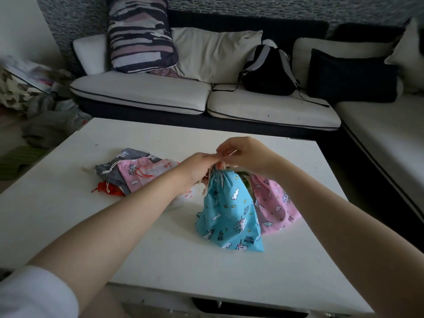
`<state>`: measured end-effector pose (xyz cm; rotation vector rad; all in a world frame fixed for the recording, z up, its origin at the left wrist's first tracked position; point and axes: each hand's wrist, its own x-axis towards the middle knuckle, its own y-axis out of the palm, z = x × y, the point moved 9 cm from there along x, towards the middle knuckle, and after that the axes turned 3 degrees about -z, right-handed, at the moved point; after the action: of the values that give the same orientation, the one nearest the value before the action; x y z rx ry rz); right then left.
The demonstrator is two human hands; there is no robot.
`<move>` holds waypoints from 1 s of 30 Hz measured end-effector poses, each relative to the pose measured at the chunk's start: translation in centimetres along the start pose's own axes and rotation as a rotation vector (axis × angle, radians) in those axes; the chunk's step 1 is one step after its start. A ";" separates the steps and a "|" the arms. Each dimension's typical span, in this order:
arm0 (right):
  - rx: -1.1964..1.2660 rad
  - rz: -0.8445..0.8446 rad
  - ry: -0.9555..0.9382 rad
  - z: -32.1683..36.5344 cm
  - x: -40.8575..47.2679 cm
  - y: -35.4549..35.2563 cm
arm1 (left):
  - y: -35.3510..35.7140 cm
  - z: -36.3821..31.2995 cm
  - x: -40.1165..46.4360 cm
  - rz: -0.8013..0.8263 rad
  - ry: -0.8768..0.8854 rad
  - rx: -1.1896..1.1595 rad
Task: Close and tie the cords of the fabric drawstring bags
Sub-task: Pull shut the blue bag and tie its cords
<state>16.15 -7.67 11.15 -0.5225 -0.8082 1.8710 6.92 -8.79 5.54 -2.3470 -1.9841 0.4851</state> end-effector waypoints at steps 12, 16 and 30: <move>-0.544 -0.038 -0.232 1.7 -0.5 0.7 | 0.1 -1.1 -0.3 -0.020 0.102 0.363; -0.483 -0.065 -0.120 0.8 -0.3 0.1 | 0.0 -2.6 -0.6 -0.095 0.228 0.563; 0.645 0.133 0.316 -2.4 -1.3 2.0 | -1.1 -5.0 -1.2 -0.289 0.465 0.674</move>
<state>17.03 -8.74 8.00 -0.4437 0.0545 1.9680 6.97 -8.85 10.83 -1.5629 -1.5749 0.4446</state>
